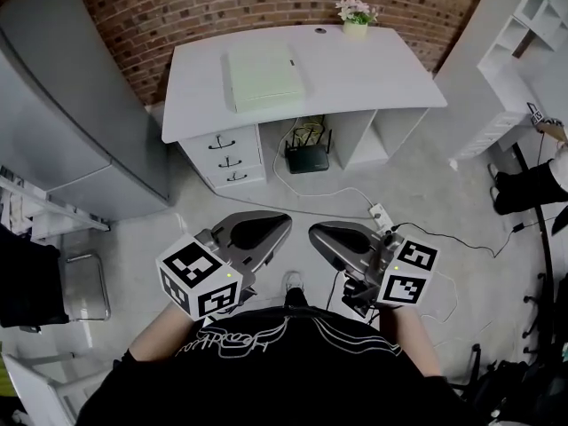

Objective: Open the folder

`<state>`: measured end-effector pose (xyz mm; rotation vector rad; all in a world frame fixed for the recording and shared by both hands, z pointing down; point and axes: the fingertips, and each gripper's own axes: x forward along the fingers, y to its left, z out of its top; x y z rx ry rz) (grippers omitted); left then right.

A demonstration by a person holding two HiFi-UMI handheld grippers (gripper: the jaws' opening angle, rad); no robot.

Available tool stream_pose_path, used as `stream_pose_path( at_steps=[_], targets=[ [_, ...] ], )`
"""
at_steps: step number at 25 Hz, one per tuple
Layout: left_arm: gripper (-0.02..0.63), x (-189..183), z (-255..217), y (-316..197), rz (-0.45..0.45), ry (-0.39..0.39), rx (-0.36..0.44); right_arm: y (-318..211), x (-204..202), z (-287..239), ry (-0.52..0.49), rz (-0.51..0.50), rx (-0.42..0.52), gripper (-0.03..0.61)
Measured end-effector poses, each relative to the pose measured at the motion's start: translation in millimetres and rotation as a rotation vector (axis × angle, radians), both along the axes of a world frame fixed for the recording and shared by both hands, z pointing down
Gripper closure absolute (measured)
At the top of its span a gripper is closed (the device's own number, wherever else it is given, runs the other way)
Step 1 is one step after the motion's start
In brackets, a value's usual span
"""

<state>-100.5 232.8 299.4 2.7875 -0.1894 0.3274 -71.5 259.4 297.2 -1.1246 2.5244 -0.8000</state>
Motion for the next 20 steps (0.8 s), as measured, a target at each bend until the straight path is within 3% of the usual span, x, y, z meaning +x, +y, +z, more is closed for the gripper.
stream_pose_path(
  at_steps=[12, 16, 20],
  targets=[
    [0.611, 75, 26, -81, -0.047, -0.09, 0.088, -79, 77, 18, 0.015, 0.0, -0.016, 0.577],
    [0.611, 87, 29, -95, -0.063, -0.096, 0.121, -91, 95, 24, 0.019, 0.023, -0.024, 0.575],
    [0.611, 92, 43, -106, -0.061, -0.111, 0.1, -105, 101, 43, 0.012, 0.054, -0.066, 0.577]
  ],
)
